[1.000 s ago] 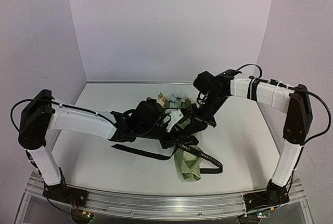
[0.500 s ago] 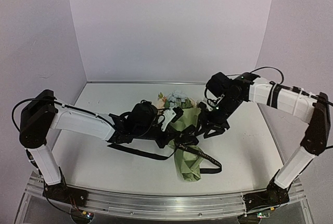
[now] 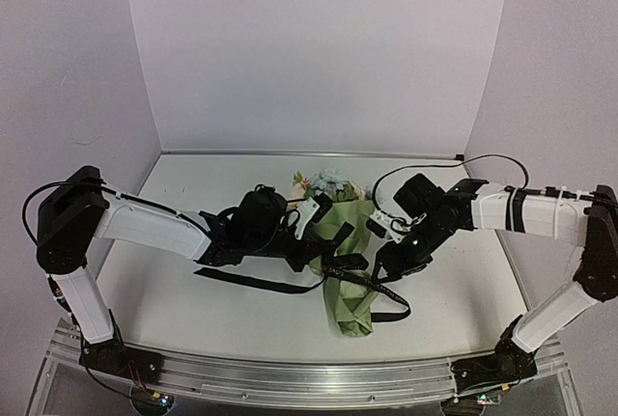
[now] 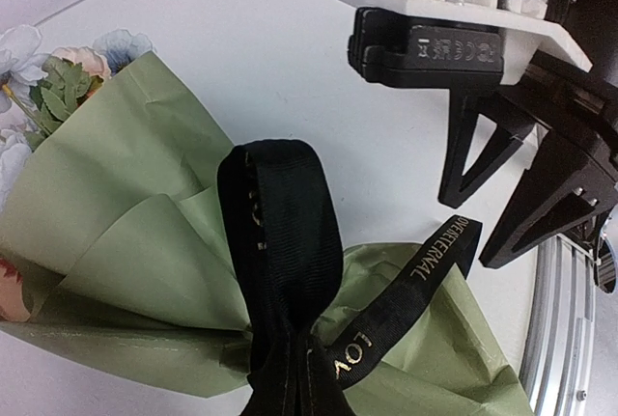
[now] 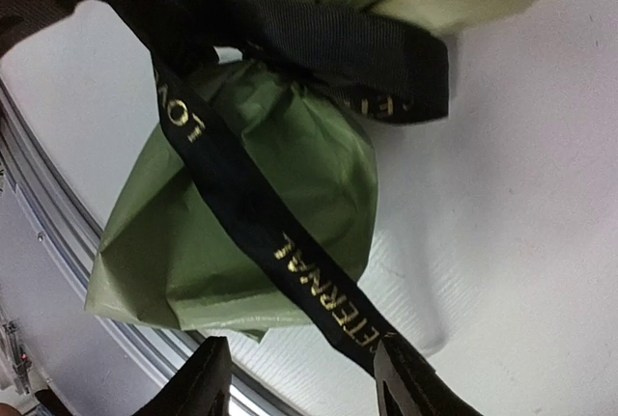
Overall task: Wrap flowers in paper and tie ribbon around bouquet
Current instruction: Cross the half-tied ribbon over the folded bouquet.
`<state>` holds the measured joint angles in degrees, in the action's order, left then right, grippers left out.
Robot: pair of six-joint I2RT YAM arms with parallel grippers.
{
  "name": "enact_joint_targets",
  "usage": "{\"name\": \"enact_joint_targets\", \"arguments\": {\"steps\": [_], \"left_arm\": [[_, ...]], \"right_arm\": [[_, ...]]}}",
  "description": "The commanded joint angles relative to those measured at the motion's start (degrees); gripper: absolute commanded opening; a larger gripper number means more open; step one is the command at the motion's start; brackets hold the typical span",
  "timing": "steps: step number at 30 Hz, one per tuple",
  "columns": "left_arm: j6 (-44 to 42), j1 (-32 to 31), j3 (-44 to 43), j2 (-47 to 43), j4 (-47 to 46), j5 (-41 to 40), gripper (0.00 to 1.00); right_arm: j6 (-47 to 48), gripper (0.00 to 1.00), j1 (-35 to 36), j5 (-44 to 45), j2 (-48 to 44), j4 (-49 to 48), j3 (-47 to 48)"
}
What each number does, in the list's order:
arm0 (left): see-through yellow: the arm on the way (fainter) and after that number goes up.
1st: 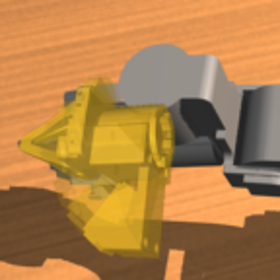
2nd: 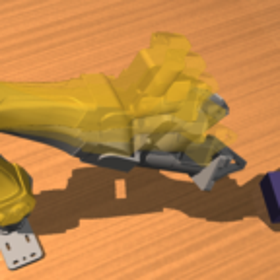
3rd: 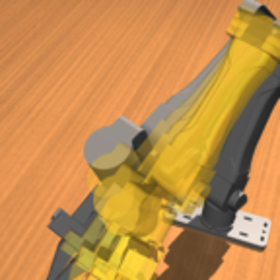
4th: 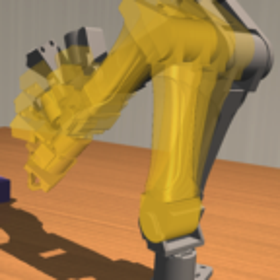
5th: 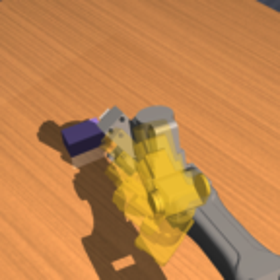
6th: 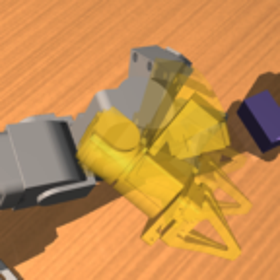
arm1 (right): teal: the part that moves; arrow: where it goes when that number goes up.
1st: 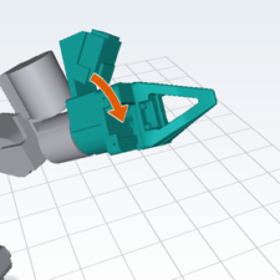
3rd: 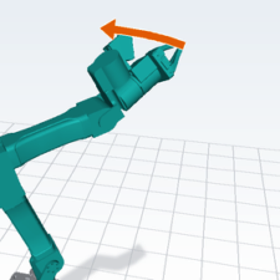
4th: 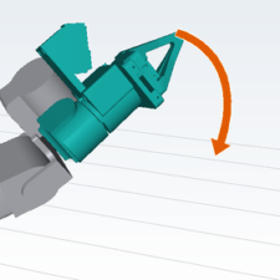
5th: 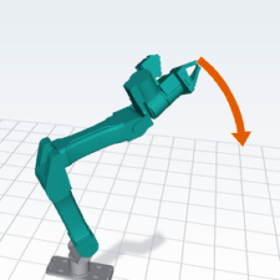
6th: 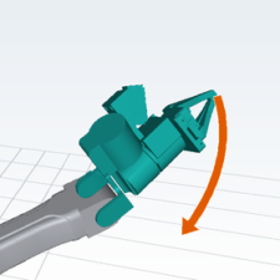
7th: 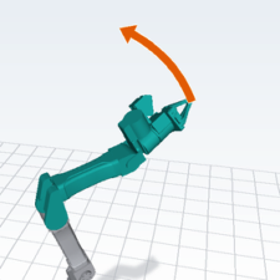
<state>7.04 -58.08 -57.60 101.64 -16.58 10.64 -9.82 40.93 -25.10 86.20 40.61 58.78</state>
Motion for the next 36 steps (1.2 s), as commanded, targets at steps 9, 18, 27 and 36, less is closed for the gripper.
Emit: {"name": "enact_joint_targets", "arguments": {"steps": [9,18,27,36], "left_arm": [[1.3,1.0,-0.6,-2.1,-1.5,1.9,0.0],[1.7,1.4,-0.5,-2.1,-1.4,2.2,0.0],[2.1,1.6,0.2,-2.6,-1.6,2.1,0.0],[2.2,1.6,1.5,-3.8,-2.5,2.7,0.0]], "right_arm": [[5.4,0.54,2.1,0.7,5.9,-8.9,0.7],[1.1,0.41,2.4,2.5,7.2,-9.2,0.4],[-2.2,0.02,2.4,3.8,4.9,-7.0,0.9],[-2.8,0.0,1.4,8.4,3.5,-1.5,4.5]]}}
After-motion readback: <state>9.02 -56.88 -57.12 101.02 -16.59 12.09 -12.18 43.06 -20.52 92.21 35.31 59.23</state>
